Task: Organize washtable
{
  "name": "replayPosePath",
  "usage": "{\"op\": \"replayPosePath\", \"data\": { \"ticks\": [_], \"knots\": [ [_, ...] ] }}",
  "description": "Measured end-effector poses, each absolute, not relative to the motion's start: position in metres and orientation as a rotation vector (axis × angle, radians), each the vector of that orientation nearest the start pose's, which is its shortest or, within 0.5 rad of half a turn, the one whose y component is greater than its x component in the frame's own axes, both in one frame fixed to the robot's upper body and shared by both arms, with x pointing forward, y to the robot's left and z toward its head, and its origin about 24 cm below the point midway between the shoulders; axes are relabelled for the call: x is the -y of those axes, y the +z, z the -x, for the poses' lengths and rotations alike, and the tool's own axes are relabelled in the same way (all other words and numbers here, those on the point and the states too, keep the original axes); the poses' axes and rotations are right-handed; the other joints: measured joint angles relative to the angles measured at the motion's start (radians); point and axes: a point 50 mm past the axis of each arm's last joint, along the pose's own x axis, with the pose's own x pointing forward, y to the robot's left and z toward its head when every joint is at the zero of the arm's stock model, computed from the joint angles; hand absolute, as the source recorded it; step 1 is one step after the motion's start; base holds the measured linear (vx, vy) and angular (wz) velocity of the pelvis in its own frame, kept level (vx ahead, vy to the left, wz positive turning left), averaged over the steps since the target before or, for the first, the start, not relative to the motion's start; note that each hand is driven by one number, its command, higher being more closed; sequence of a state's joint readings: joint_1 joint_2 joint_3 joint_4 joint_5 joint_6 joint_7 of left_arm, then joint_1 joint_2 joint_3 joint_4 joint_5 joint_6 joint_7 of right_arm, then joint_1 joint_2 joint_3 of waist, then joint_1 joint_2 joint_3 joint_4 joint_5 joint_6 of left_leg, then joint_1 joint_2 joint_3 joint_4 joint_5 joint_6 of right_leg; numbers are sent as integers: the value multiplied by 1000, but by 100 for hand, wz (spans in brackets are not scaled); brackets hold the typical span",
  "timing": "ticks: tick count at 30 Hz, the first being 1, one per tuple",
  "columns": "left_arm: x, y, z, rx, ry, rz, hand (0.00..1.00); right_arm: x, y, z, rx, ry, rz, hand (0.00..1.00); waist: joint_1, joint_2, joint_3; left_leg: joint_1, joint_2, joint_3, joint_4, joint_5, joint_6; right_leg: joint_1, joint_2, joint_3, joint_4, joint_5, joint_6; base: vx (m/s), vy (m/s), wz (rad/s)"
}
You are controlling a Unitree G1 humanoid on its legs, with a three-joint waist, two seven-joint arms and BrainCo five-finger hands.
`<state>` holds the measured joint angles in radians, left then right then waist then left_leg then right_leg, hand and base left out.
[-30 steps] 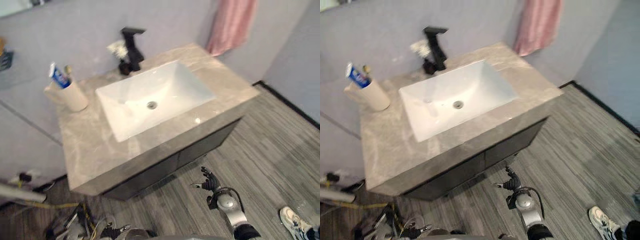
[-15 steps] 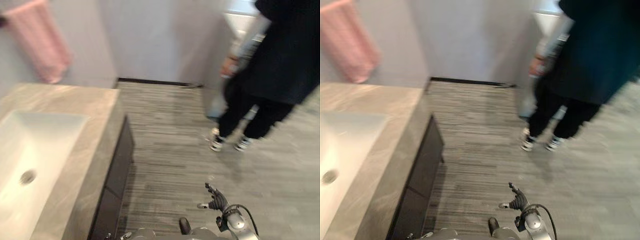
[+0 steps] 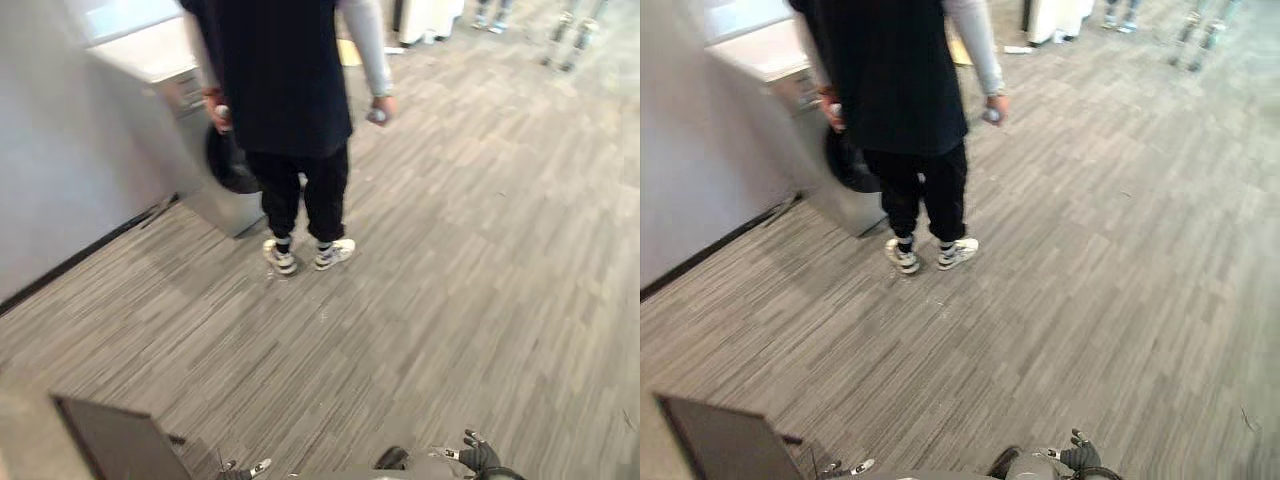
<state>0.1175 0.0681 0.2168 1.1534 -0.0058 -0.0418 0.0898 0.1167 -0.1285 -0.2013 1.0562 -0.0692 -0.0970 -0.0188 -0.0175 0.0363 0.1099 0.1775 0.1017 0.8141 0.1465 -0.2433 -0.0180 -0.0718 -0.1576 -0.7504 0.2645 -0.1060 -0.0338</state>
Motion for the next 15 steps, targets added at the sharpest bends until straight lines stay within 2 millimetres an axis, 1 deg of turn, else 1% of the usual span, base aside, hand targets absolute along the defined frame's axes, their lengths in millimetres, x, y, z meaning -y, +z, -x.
{"op": "replayPosePath", "data": {
  "ticks": [1, 2, 3, 4, 5, 6, 7, 8, 9, 10, 11, 12, 13, 14, 15],
  "knots": [
    [-212, -169, -58, -1205, 373, 20, 0, 221, -160, -74, -1096, -264, 53, 0, -6, -24, -2, 17, 24, 51, 37, 5, -18, 14, 42, 50, -50, 8, -9, 79, -195, -111],
    [-214, -169, -57, -1203, 385, 22, 0, 218, -161, -73, -1103, -267, 39, 0, -9, -31, -3, 21, 45, 73, 74, -2, -29, 20, 58, 71, -64, 11, -14, 99, -209, -130],
    [-219, -168, -56, -1201, 414, 32, 0, 214, -163, -69, -1118, -261, 32, 0, -17, -48, -9, 9, 117, 107, 229, -24, -54, 30, 95, 127, -96, 14, -19, 69, -186, -104],
    [-220, -168, -55, -1199, 424, 36, 0, 214, -163, -68, -1120, -255, 33, 0, -16, -53, -11, 2, 156, 115, 307, -28, -54, 37, 110, 151, -109, 16, -22, 55, -215, -137],
    [-222, -167, -54, -1195, 437, 40, 0, 213, -163, -68, -1121, -240, 44, 0, -14, -50, -12, -31, 257, 107, 508, -25, -36, 60, 149, 208, -138, 19, -33, 88, -190, -151],
    [-224, -166, -55, -1185, 453, 47, 0, 215, -162, -71, -1116, -220, 69, 0, -10, -34, -4, -109, 351, 20, 704, -50, 54, 70, 199, 270, -155, 16, -60, 81, -143, -150],
    [-222, -166, -56, -1181, 449, 51, 0, 216, -162, -72, -1114, -220, 74, 0, -6, -20, -4, -139, 359, -35, 732, -62, 69, 71, 211, 294, -154, 14, -70, 124, -38, -172],
    [-221, -166, -59, -1166, 449, 52, 0, 218, -162, -73, -1112, -223, 76, 0, 3, -24, 6, -227, 310, -243, 724, -71, 58, 71, 220, 364, -147, 16, -72, 79, 47, -133],
    [-222, -165, -60, -1163, 449, 51, 0, 217, -162, -72, -1115, -223, 73, 0, 7, -28, 8, -250, 281, -313, 700, -76, 45, 75, 216, 387, -145, 24, -65, 148, 112, -162],
    [-223, -165, -59, -1161, 453, 47, 0, 215, -163, -70, -1126, -226, 59, 0, 9, -36, 15, -277, 220, -434, 614, -85, 23, 88, 203, 441, -144, 30, -58, 94, 107, -128],
    [-221, -165, -56, -1163, 454, 47, 0, 215, -164, -68, -1130, -232, 53, 0, 9, -39, 16, -287, 186, -500, 518, -81, 13, 87, 195, 484, -146, 34, -51, 78, 126, -118],
    [-221, -165, -57, -1158, 455, 46, 0, 215, -164, -67, -1131, -232, 52, 0, 8, -37, 16, -293, 173, -528, 464, -72, -2, 87, 190, 502, -147, 35, -44, 42, 141, -95],
    [-220, -165, -58, -1157, 454, 46, 0, 216, -164, -67, -1132, -237, 52, 0, 6, -30, 17, -299, 156, -573, 343, -45, -46, 85, 179, 533, -148, 40, -25, 67, 204, -65],
    [-219, -165, -58, -1158, 455, 47, 0, 218, -164, -64, -1136, -242, 53, 0, 4, -25, 16, -297, 152, -587, 280, -27, -67, 83, 174, 541, -149, 42, -13, 77, 222, -68],
    [-216, -166, -57, -1160, 459, 51, 0, 221, -163, -63, -1135, -252, 55, 0, 3, -12, 14, -286, 142, -598, 201, 42, -106, 84, 167, 565, -156, 47, 12, 84, 267, -56]
  ]
}}
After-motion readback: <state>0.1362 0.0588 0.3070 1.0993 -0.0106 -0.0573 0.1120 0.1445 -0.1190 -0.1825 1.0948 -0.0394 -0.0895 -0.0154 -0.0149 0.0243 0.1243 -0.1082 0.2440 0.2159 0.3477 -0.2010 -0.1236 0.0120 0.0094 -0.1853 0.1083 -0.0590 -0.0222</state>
